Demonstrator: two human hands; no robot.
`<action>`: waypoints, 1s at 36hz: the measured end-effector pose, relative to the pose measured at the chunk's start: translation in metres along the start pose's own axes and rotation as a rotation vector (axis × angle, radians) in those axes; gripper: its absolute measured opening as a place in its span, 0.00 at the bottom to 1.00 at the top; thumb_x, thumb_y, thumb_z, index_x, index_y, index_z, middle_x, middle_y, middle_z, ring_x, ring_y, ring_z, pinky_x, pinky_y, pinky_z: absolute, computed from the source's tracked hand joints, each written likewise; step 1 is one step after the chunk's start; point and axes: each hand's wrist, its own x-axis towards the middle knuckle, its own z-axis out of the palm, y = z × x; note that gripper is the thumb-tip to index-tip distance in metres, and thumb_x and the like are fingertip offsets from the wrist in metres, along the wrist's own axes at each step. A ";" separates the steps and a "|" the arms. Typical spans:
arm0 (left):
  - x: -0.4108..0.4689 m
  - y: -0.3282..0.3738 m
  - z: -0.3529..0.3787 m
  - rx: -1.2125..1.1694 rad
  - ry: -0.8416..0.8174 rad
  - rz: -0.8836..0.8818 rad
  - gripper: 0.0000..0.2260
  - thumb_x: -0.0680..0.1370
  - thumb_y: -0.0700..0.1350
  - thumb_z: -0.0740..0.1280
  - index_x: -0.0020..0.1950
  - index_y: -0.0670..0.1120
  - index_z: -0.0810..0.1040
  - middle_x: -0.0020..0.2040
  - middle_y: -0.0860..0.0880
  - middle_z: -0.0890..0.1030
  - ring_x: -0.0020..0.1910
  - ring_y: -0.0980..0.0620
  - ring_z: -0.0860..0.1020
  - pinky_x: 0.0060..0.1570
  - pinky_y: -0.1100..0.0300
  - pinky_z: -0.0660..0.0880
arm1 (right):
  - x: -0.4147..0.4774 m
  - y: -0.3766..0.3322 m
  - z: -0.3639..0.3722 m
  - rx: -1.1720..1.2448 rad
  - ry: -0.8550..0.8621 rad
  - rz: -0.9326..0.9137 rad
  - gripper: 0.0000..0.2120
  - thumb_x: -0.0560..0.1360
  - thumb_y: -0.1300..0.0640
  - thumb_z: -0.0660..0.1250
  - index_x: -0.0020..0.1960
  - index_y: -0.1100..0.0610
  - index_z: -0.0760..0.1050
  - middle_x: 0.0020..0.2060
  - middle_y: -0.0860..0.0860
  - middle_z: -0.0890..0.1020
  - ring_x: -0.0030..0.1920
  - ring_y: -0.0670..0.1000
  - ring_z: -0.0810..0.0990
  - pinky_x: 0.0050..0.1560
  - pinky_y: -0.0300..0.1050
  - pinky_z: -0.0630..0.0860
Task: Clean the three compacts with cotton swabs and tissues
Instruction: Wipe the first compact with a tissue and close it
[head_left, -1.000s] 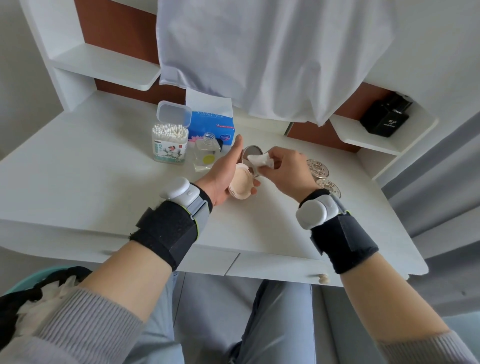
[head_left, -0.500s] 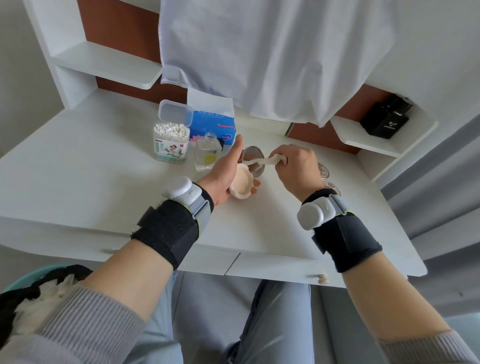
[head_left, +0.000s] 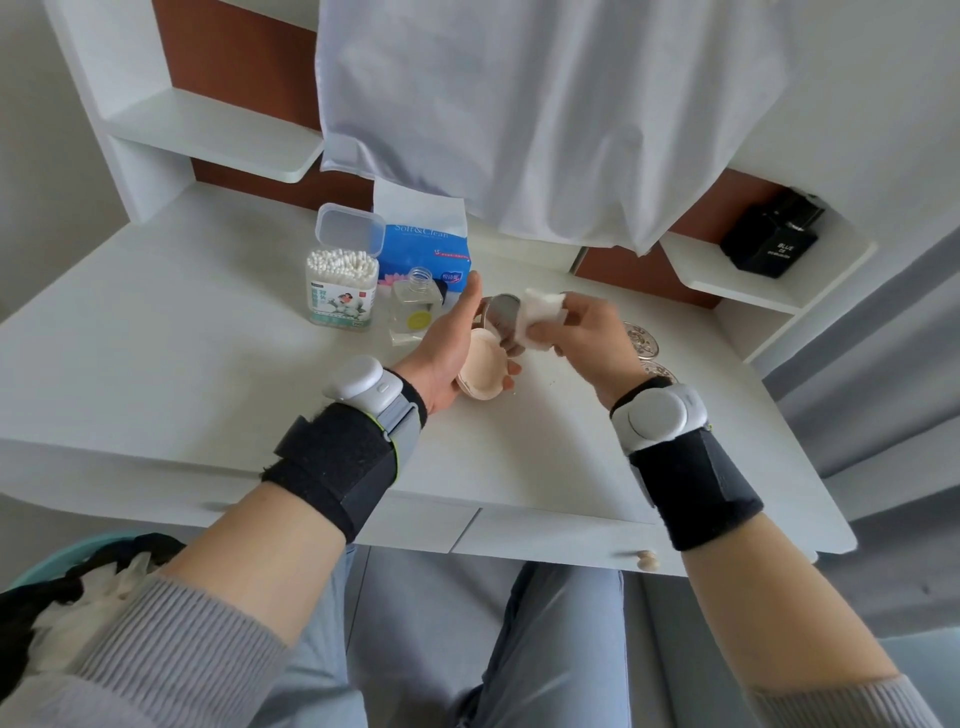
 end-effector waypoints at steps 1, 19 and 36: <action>0.000 0.000 0.000 0.002 -0.001 -0.001 0.29 0.78 0.68 0.51 0.61 0.45 0.74 0.45 0.39 0.80 0.35 0.43 0.80 0.33 0.54 0.78 | 0.001 0.001 -0.002 0.059 0.060 0.022 0.05 0.67 0.64 0.72 0.39 0.58 0.77 0.29 0.48 0.74 0.28 0.46 0.70 0.33 0.41 0.67; -0.002 0.001 -0.001 -0.043 0.005 -0.002 0.29 0.78 0.66 0.51 0.66 0.46 0.73 0.51 0.35 0.81 0.39 0.41 0.82 0.38 0.49 0.80 | -0.003 0.018 0.012 0.242 0.196 0.121 0.08 0.70 0.60 0.72 0.47 0.61 0.76 0.39 0.54 0.79 0.38 0.51 0.77 0.38 0.44 0.74; -0.005 0.002 0.000 -0.090 -0.113 -0.027 0.30 0.79 0.66 0.48 0.63 0.48 0.77 0.44 0.42 0.83 0.36 0.45 0.83 0.39 0.50 0.80 | -0.002 0.000 0.026 0.478 -0.001 0.315 0.13 0.76 0.56 0.66 0.56 0.63 0.73 0.32 0.54 0.77 0.26 0.52 0.75 0.32 0.43 0.74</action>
